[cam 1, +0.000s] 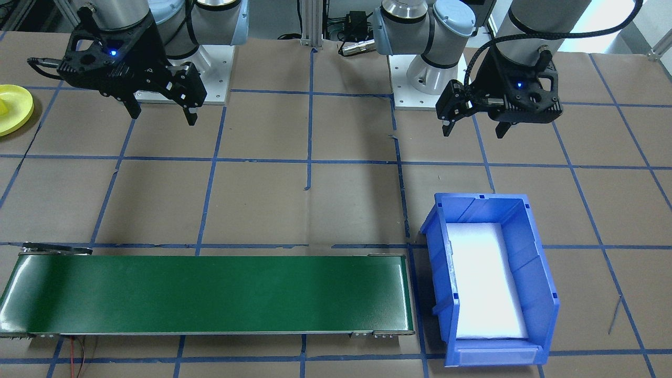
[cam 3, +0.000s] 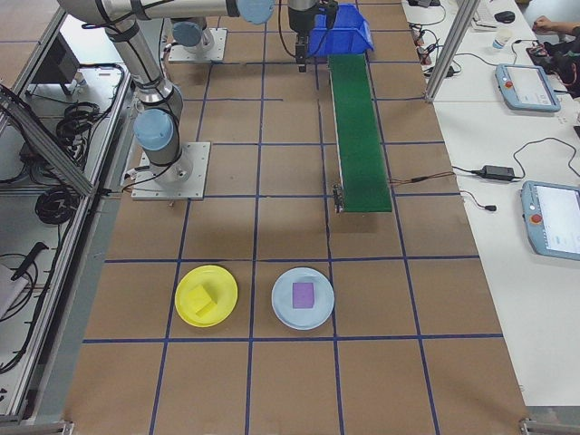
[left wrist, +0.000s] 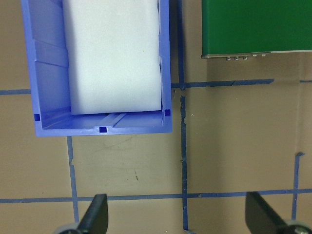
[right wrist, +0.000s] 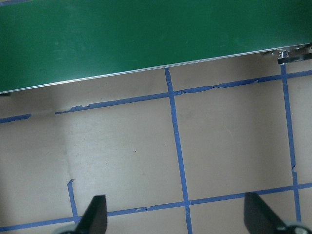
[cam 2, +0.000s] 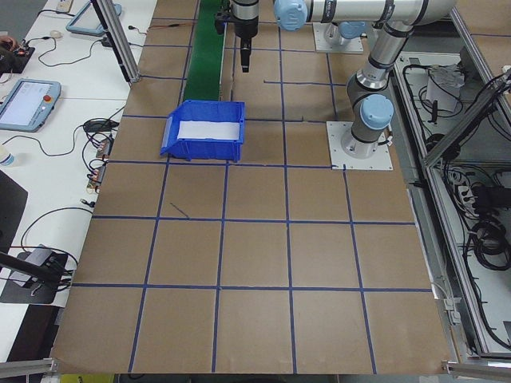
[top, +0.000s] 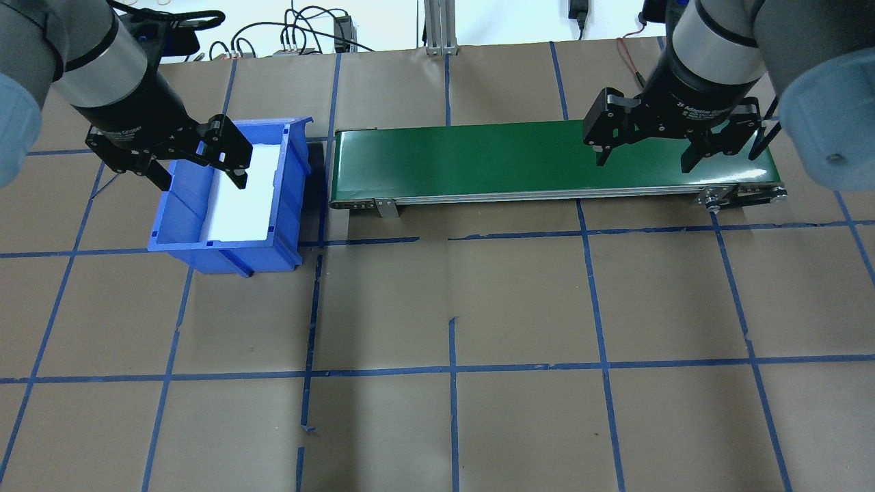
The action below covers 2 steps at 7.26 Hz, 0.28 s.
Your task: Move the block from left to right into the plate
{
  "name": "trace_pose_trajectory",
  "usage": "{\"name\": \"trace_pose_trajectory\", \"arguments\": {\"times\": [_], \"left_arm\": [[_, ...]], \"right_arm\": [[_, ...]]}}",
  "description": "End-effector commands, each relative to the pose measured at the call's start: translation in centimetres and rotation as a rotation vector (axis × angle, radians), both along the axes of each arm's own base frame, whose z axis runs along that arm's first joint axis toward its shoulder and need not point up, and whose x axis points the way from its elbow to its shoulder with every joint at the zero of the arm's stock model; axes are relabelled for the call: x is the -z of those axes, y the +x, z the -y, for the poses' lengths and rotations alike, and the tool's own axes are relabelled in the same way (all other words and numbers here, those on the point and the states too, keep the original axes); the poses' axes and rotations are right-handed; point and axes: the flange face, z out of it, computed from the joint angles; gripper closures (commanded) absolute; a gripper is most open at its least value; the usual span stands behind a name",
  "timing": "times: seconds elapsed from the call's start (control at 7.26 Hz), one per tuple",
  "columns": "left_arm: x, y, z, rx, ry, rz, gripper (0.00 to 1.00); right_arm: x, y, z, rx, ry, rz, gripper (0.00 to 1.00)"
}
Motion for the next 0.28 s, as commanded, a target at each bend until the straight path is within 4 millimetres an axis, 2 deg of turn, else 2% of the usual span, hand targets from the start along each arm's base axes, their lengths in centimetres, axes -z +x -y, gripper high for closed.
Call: {"name": "trace_pose_trajectory", "arguments": {"times": [0.0,0.14], "left_arm": [[0.12,0.09,0.0,0.003,0.004,-0.003,0.0],[0.12,0.08,0.01,0.003,0.004,-0.005,0.0]], "right_arm": [[0.04,-0.02,0.01,0.001,0.0,0.001,0.0],[-0.04,-0.07,0.05,0.002,-0.002,0.003,0.0]]}}
